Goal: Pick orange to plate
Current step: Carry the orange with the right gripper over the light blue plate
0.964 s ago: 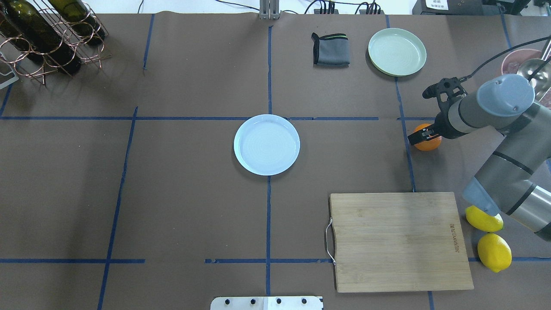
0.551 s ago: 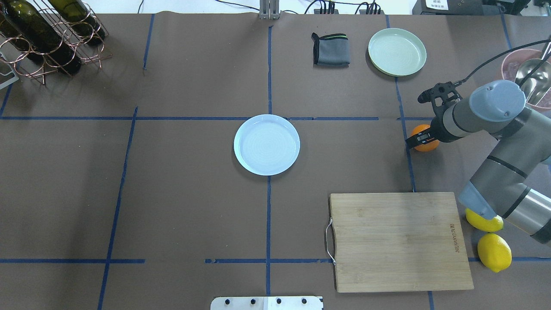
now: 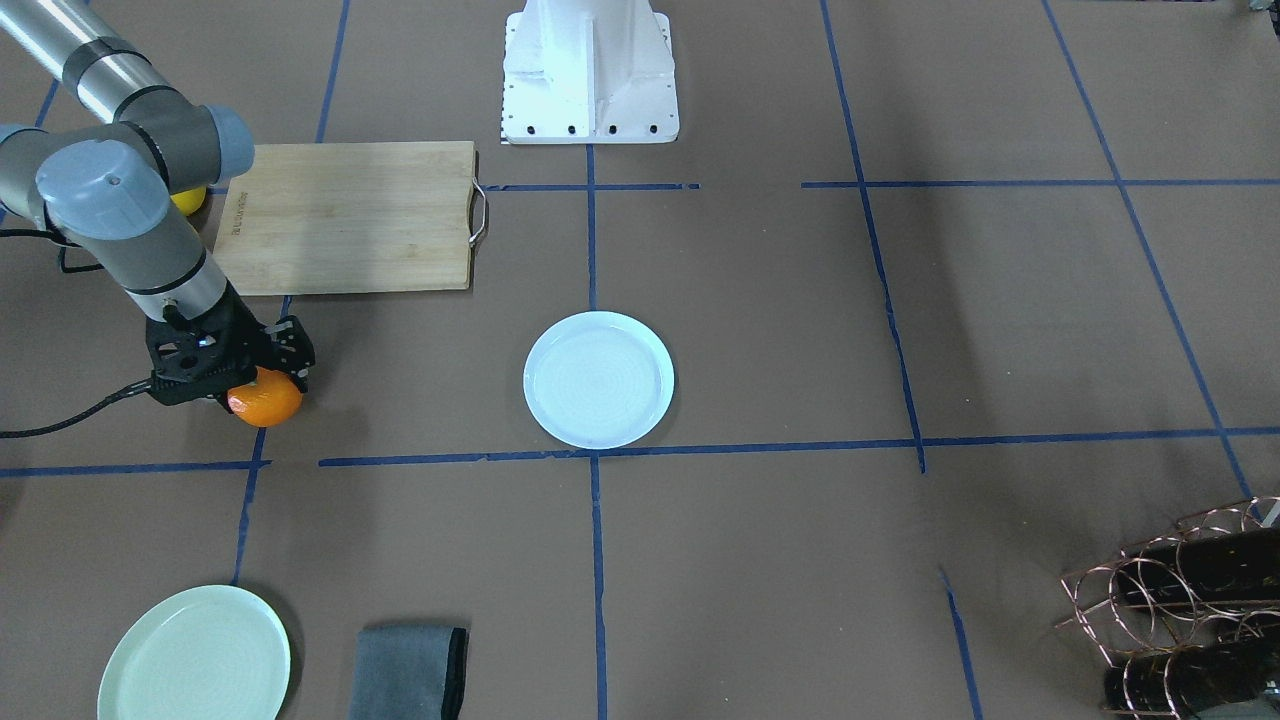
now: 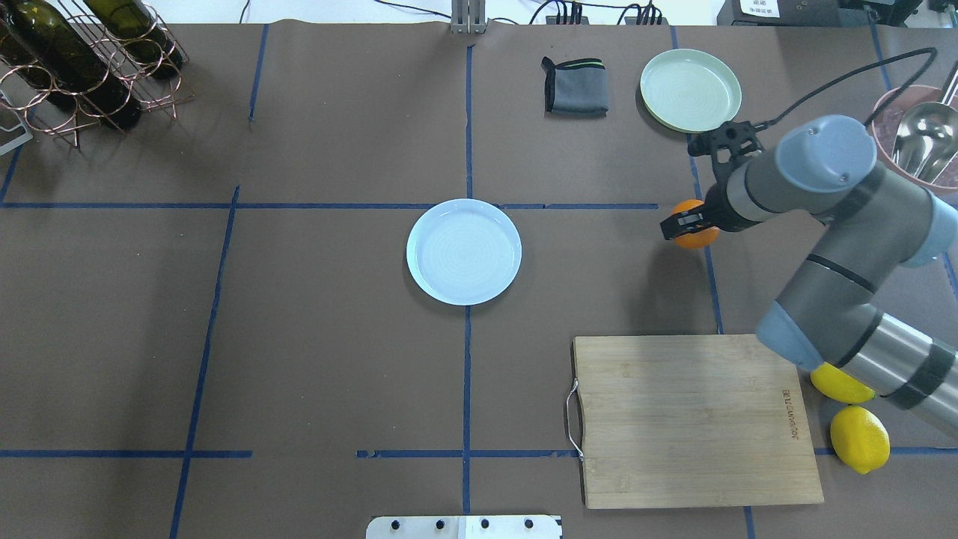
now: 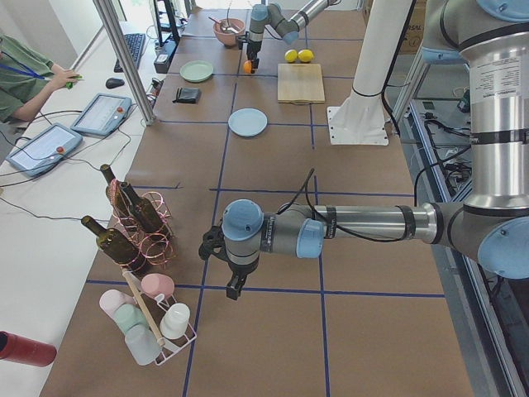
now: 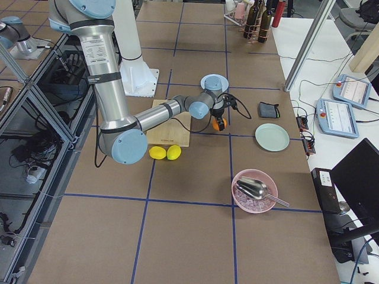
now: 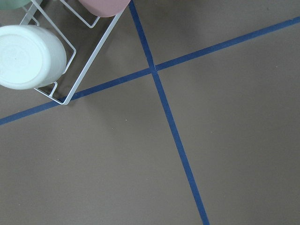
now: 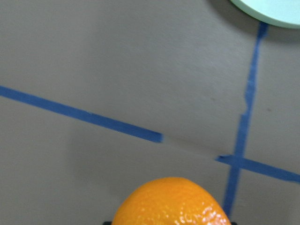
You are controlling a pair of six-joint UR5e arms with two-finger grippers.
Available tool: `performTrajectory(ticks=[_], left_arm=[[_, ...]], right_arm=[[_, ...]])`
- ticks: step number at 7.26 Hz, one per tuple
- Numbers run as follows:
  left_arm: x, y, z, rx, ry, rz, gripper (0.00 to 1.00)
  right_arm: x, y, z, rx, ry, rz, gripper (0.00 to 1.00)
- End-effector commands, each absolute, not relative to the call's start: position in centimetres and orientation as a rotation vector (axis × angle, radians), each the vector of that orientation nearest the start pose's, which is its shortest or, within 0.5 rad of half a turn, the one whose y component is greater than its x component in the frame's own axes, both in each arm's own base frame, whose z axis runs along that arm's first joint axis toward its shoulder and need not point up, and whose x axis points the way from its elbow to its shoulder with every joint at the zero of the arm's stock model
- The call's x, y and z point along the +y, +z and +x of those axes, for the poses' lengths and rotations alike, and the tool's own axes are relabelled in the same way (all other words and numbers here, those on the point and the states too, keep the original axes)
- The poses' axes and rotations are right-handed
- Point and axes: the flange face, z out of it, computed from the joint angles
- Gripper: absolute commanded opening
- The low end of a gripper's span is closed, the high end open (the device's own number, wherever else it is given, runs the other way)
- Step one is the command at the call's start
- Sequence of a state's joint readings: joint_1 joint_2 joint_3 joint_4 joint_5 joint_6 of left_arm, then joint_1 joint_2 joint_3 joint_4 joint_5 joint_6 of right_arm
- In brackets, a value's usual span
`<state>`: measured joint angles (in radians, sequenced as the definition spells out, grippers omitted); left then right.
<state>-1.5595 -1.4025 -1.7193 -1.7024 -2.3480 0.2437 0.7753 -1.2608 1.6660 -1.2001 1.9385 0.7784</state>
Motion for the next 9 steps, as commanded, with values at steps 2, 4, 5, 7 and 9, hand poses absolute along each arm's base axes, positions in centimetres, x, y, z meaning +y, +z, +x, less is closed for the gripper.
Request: performTrajectory(ticks=[2, 4, 5, 7, 9], left_arm=[[-40.1, 65.7, -6.5, 0.773, 0.257, 0.174, 1.0], [-40.1, 65.7, -6.5, 0.774, 0.255, 0.172, 1.0], [-40.0, 65.7, -6.5, 0.774, 0.255, 0.17, 1.0], [-40.0, 65.7, -6.4, 0.775, 0.255, 0.171, 1.0], [-40.0, 65.7, -6.4, 0.775, 0.255, 0.172, 1.0]], right_arm=[[-49.0, 28.2, -47.3, -0.857, -0.017, 0.214, 0.08], [-47.7, 21.0, -54.6, -0.809, 0.066, 0.204, 0.08], [-47.4, 18.9, -59.2, -0.788, 0.102, 0.199, 0.08], [-48.1, 17.4, -64.3, -0.729, 0.124, 0.211, 0.08], [-48.4, 18.5, -64.7, -0.704, 0.128, 0.206, 0.08]])
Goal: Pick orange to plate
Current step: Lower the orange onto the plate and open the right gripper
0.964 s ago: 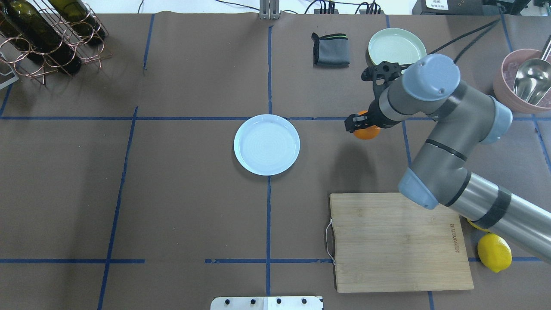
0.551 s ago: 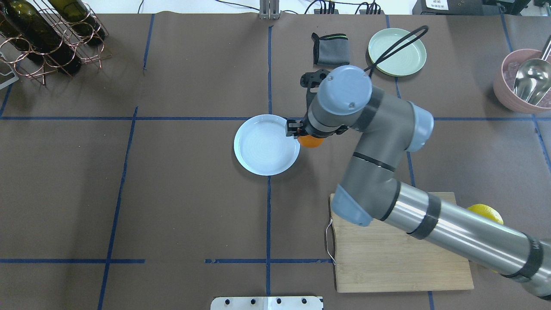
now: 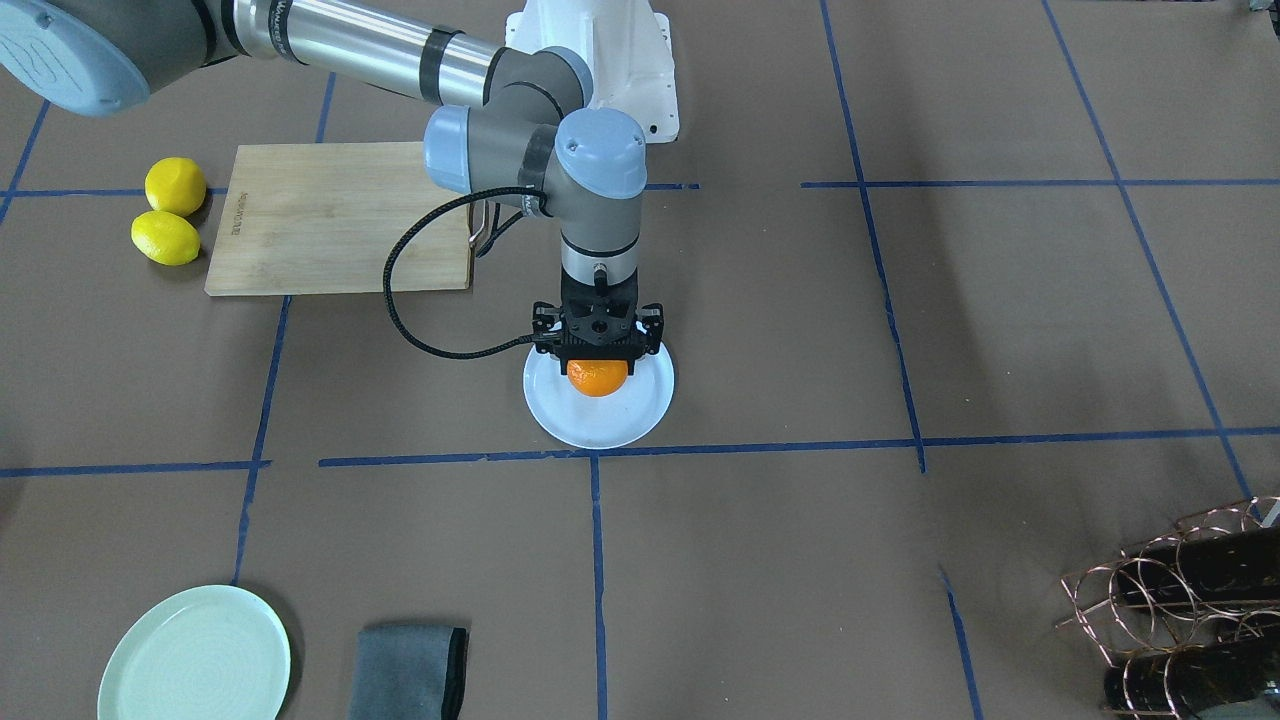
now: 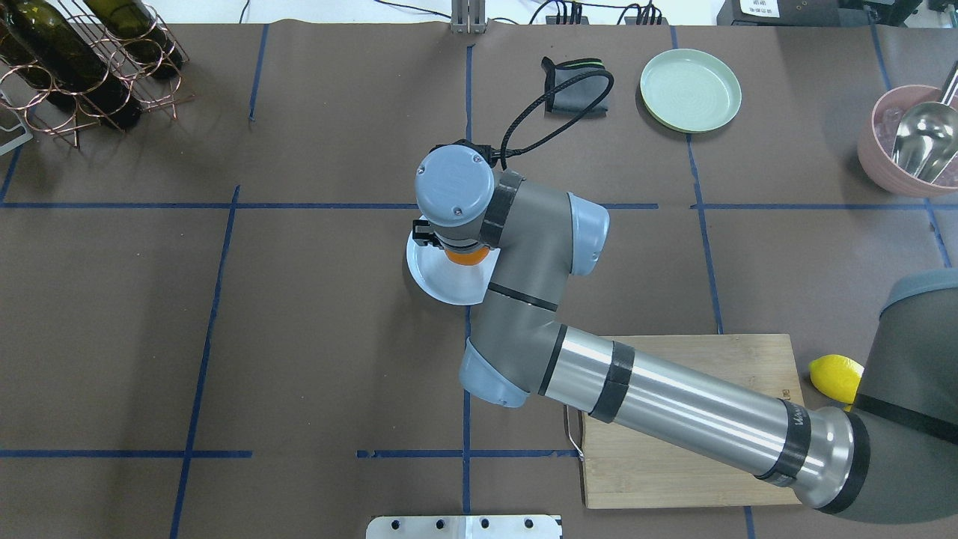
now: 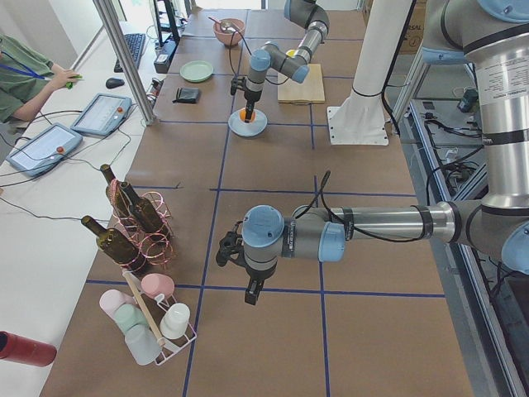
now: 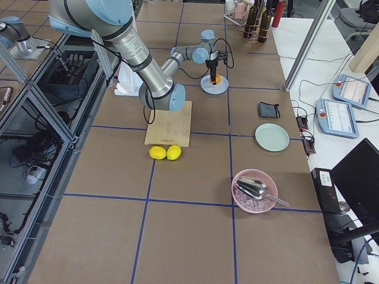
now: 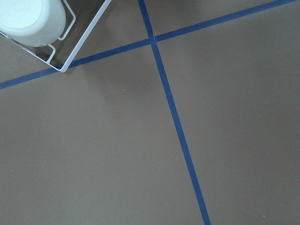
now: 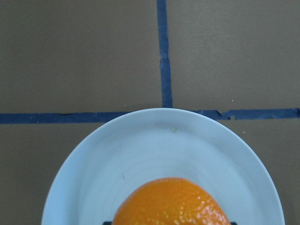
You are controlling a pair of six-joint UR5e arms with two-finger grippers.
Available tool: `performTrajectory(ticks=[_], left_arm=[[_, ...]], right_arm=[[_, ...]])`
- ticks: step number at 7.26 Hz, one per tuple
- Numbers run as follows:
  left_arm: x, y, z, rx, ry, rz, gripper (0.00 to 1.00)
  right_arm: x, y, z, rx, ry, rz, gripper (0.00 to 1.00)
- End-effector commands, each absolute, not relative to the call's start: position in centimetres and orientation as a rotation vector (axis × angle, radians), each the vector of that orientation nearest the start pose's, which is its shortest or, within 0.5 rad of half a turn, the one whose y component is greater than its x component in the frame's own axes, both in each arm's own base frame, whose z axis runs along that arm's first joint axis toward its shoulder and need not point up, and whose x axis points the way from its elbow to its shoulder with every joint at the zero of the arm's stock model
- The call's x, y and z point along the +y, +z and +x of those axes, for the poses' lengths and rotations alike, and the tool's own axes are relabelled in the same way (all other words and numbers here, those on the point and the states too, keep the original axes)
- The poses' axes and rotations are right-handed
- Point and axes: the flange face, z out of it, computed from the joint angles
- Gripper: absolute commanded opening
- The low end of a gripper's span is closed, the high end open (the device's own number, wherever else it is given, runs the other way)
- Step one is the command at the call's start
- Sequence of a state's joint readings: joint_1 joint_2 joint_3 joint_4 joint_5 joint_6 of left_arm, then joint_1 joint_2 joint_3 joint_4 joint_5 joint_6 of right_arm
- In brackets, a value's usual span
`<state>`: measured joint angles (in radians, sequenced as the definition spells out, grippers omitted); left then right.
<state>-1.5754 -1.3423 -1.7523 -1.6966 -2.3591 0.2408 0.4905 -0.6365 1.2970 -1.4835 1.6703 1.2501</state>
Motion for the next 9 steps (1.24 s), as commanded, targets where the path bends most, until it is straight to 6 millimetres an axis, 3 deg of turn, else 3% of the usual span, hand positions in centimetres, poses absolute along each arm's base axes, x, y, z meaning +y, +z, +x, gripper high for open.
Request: performTrajectory(ticks=[1, 2, 3, 6, 7, 9], left_arm=[[-40.0, 65.7, -6.4, 0.775, 0.255, 0.172, 1.0], [-40.0, 65.7, -6.4, 0.775, 0.255, 0.172, 1.0], [-40.0, 65.7, -6.4, 0.775, 0.255, 0.172, 1.0], [-40.1, 65.4, -6.5, 0.775, 0.256, 0.176, 1.0], [-40.2, 65.4, -6.5, 0.774, 0.255, 0.178, 1.0], [-40.1, 65.2, -6.6, 0.767, 0.257, 0.183, 1.0]], right_arm=[[-48.5, 18.8, -64.7, -0.698, 0.13, 0.209, 0.13], [-48.6, 19.2, -65.0, -0.69, 0.129, 0.206, 0.45], [-48.6, 19.0, -64.9, -0.692, 0.126, 0.208, 0.99], [-48.9, 17.7, -64.7, -0.709, 0.123, 0.22, 1.0], [-50.0, 17.1, -63.4, -0.721, 0.129, 0.227, 1.0], [-54.9, 16.1, -57.1, -0.769, 0.067, 0.216, 1.0]])
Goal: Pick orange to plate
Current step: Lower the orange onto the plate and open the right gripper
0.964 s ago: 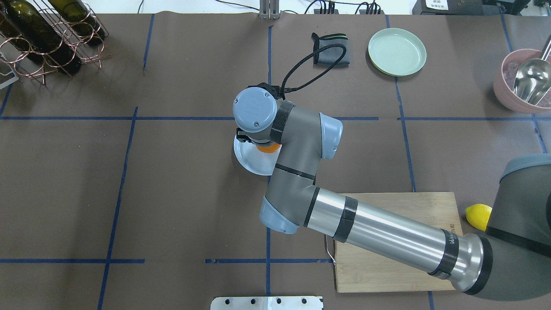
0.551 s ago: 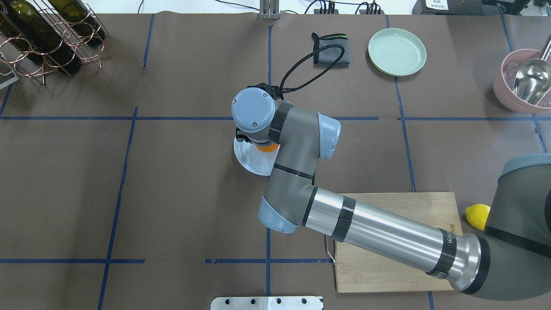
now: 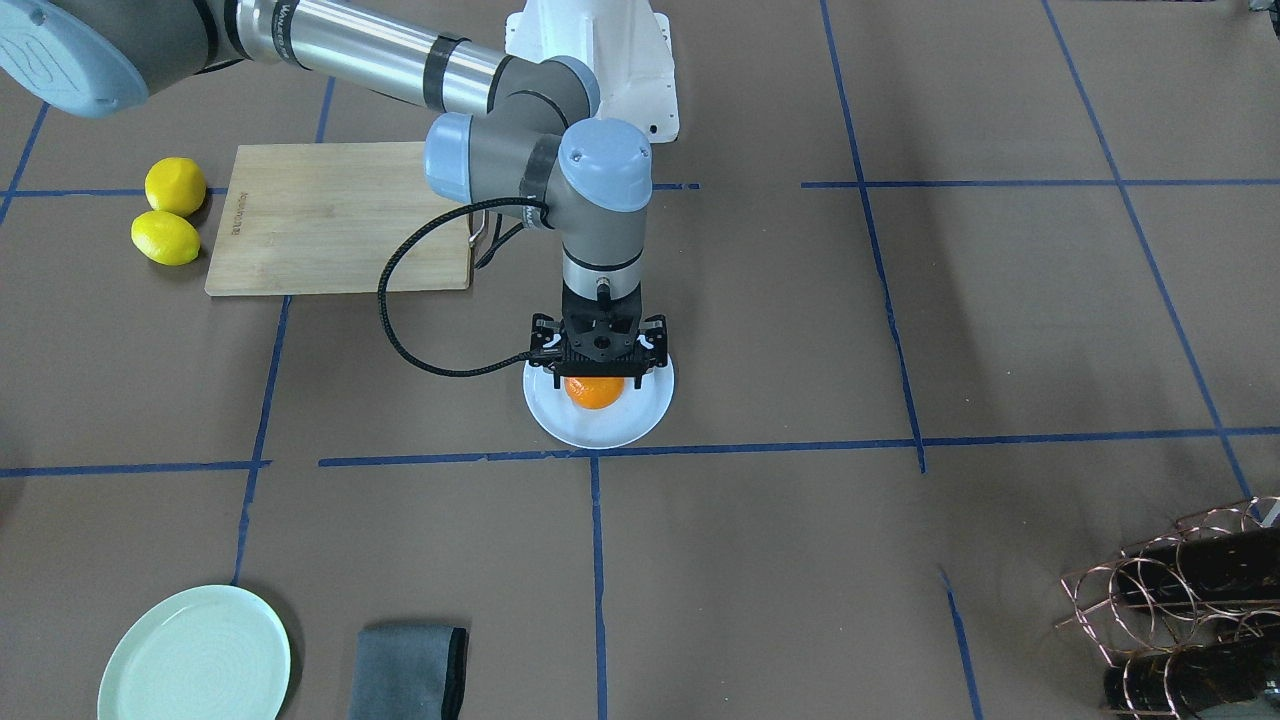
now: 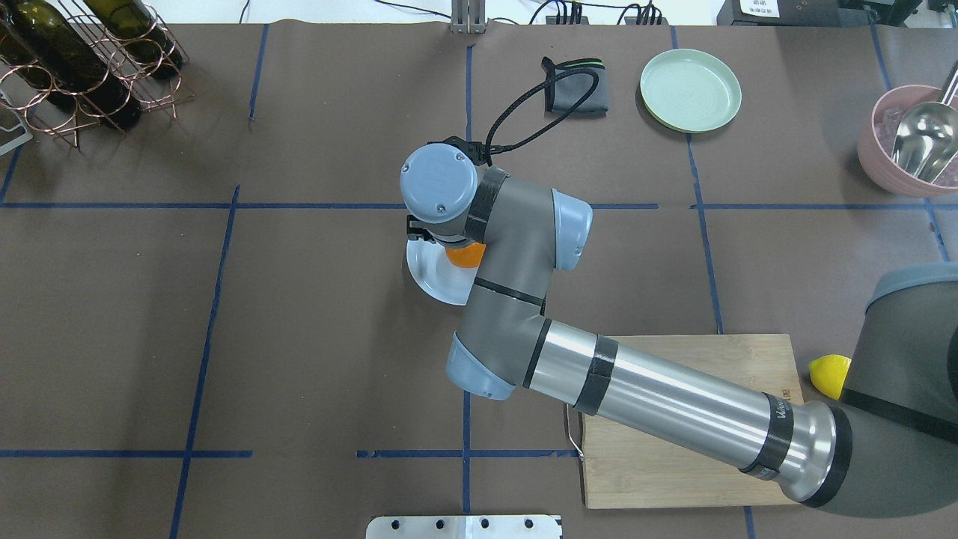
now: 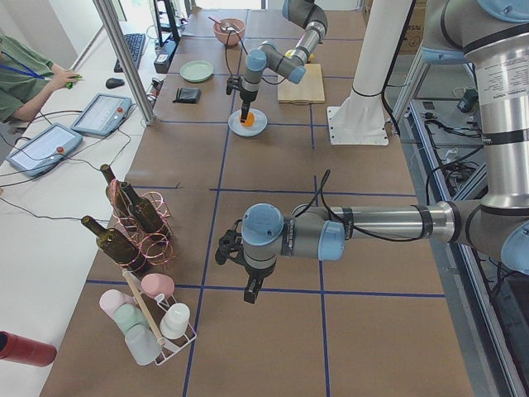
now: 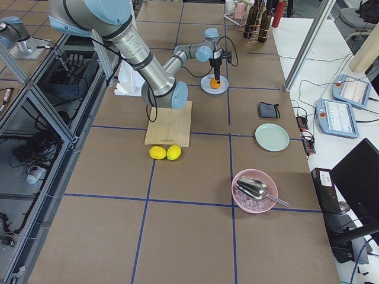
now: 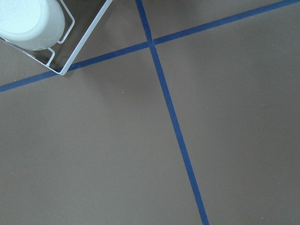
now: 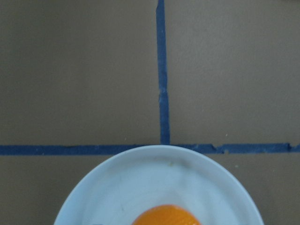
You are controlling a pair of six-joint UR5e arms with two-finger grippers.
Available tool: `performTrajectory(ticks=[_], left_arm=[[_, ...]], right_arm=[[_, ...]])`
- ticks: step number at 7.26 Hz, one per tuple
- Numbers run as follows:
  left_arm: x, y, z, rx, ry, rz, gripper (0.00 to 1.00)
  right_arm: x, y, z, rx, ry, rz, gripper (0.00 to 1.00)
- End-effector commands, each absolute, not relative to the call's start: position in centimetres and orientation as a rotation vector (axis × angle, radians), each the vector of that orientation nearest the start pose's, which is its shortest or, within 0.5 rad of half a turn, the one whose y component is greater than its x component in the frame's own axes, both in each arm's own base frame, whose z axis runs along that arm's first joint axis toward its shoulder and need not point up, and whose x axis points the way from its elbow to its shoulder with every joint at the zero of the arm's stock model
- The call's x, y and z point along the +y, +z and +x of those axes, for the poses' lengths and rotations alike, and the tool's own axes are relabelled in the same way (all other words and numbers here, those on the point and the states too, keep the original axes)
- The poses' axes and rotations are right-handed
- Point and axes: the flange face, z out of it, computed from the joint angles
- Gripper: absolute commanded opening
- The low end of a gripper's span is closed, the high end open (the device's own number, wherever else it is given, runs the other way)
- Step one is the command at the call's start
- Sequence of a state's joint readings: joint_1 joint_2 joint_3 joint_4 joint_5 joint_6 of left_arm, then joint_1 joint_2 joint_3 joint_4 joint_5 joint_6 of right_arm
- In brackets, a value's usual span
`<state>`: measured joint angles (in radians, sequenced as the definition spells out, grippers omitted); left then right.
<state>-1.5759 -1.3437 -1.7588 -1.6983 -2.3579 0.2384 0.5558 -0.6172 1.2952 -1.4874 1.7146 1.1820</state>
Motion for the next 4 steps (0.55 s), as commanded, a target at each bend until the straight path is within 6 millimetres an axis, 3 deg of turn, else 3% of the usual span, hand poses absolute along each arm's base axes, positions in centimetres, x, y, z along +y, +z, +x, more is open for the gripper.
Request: performTrajectory(ticks=[1, 2, 3, 4], left_arm=[[-40.1, 65.1, -6.6, 0.767, 0.259, 0.186, 1.0], [-39.7, 65.3, -6.7, 0.769, 0.255, 0.182, 1.0], [-39.7, 65.3, -6.7, 0.769, 0.255, 0.182, 1.0], [-39.6, 65.6, -6.8, 0.763, 0.25, 0.177, 1.0]], right_arm=[[-58.1, 17.3, -52.7, -0.782, 0.026, 0.213, 1.0], [-60.7, 20.3, -49.1, -0.748, -0.026, 0.238, 1.0], [-62.9, 24.2, -43.9, -0.739, -0.082, 0.237, 1.0], [-64.2, 28.7, -36.1, -0.748, -0.154, 0.25, 1.0]])
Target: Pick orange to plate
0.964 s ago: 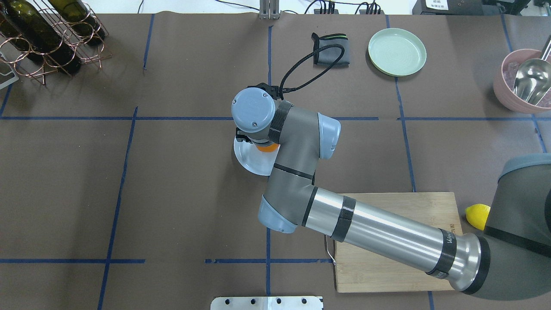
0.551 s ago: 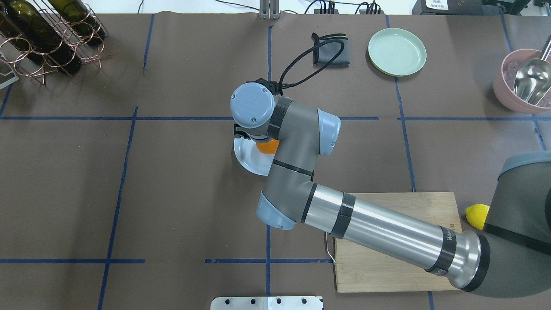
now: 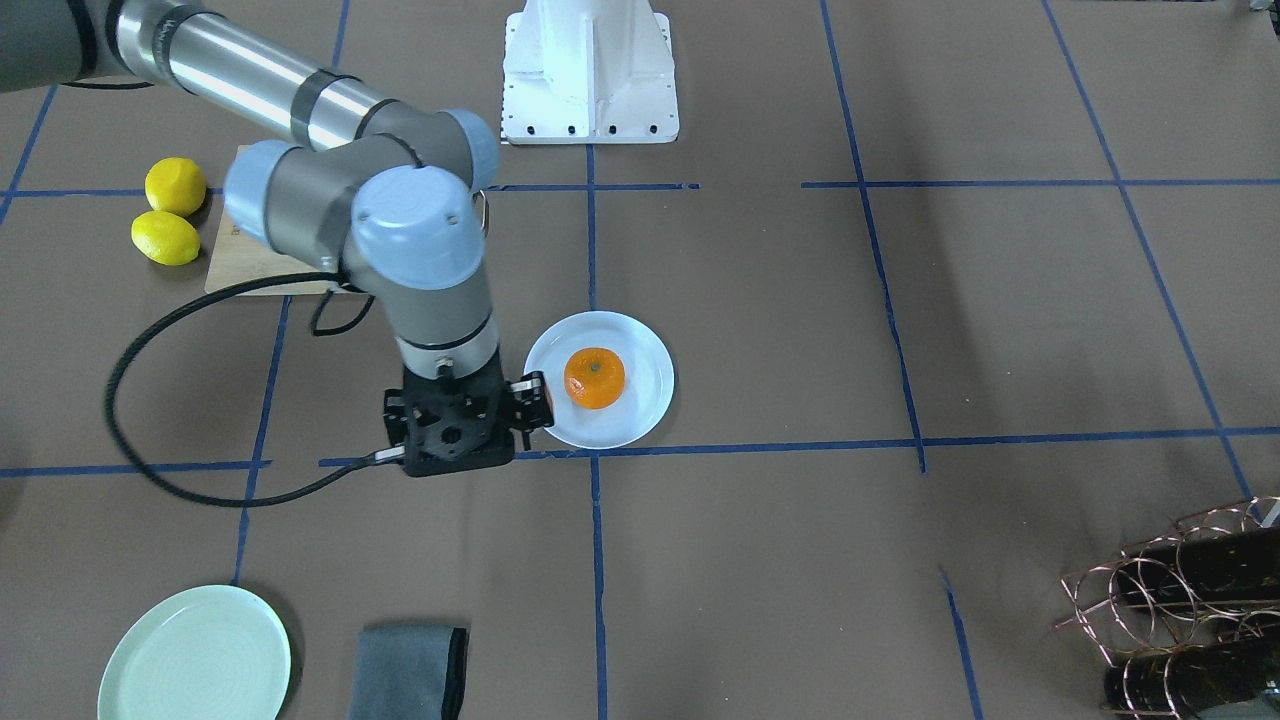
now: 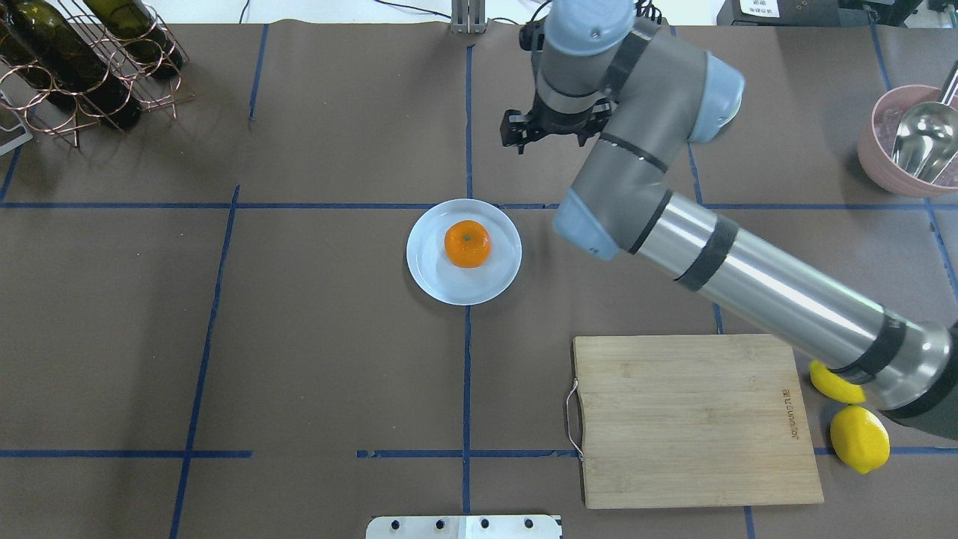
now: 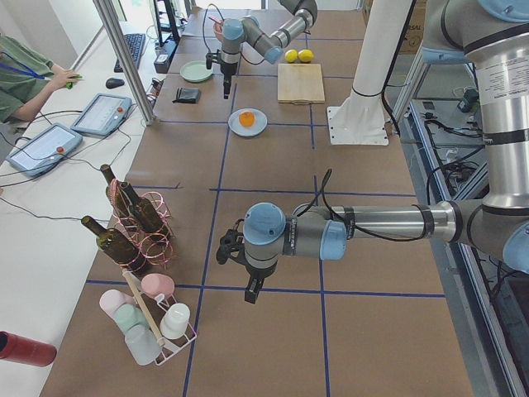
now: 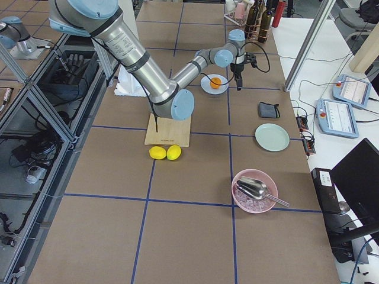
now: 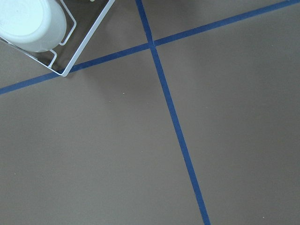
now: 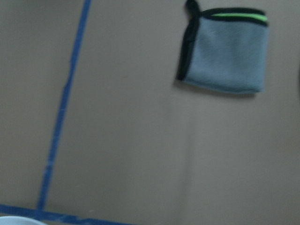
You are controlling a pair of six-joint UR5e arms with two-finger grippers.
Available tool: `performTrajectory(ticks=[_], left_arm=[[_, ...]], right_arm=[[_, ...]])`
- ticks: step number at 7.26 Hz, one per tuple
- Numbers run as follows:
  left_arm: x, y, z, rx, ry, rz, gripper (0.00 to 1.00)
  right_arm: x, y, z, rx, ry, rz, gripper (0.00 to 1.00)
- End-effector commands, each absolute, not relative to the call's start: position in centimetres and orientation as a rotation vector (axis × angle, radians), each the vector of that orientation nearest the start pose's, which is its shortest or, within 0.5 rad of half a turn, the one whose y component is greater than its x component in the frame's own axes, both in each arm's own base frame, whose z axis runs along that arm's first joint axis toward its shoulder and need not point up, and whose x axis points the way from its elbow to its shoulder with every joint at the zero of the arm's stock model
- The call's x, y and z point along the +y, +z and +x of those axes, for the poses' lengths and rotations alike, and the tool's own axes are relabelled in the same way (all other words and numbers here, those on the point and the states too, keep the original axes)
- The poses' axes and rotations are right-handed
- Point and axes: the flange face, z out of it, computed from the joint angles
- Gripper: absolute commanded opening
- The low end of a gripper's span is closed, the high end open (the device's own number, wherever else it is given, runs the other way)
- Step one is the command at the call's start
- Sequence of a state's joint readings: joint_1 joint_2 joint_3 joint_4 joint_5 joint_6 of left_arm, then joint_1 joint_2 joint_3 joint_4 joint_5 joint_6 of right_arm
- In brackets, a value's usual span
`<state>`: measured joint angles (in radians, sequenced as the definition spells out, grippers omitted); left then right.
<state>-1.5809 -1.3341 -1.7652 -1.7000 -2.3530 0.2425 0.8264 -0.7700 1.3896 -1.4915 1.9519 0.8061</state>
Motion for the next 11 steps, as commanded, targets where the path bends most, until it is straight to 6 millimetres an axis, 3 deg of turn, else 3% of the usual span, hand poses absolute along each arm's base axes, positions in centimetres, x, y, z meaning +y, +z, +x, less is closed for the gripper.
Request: performTrajectory(ticks=[1, 2, 3, 4, 6, 7, 8, 9, 11], left_arm=[[-39.6, 65.5, -6.8, 0.763, 0.245, 0.176, 1.0], [-39.6, 66.0, -6.7, 0.767, 0.217, 0.153, 1.0], [-39.7, 65.6, -6.8, 0.769, 0.171, 0.141, 1.0], [-40.0, 65.5, -6.7, 0.769, 0.171, 0.141, 1.0], [-41.5, 64.6, -6.6, 0.771, 0.16, 0.109, 1.0], [-42.2, 64.1, -6.7, 0.768, 0.165, 0.122, 1.0], [-42.6, 63.7, -6.7, 0.767, 0.168, 0.129, 1.0], [-42.6, 63.7, -6.7, 0.766, 0.17, 0.131, 1.0], [-42.9, 63.3, -6.7, 0.765, 0.175, 0.14, 1.0]], right_arm=[[-65.0, 33.6, -28.0, -0.741, -0.228, 0.27, 1.0], [-65.7, 38.5, -20.8, -0.72, -0.288, 0.284, 1.0], [-65.4, 42.9, -15.7, -0.695, -0.352, 0.295, 1.0], [-64.0, 45.5, -11.9, -0.704, -0.384, 0.302, 1.0], [-57.9, 52.2, -6.5, -0.683, -0.354, 0.262, 1.0], [-51.9, 58.4, -4.2, -0.662, -0.316, 0.186, 1.0], [-48.6, 62.4, -1.7, -0.65, -0.272, 0.166, 1.0], [-45.4, 66.0, -0.5, -0.644, -0.248, 0.133, 1.0], [-45.2, 66.3, 1.2, -0.675, -0.187, 0.129, 1.0]])
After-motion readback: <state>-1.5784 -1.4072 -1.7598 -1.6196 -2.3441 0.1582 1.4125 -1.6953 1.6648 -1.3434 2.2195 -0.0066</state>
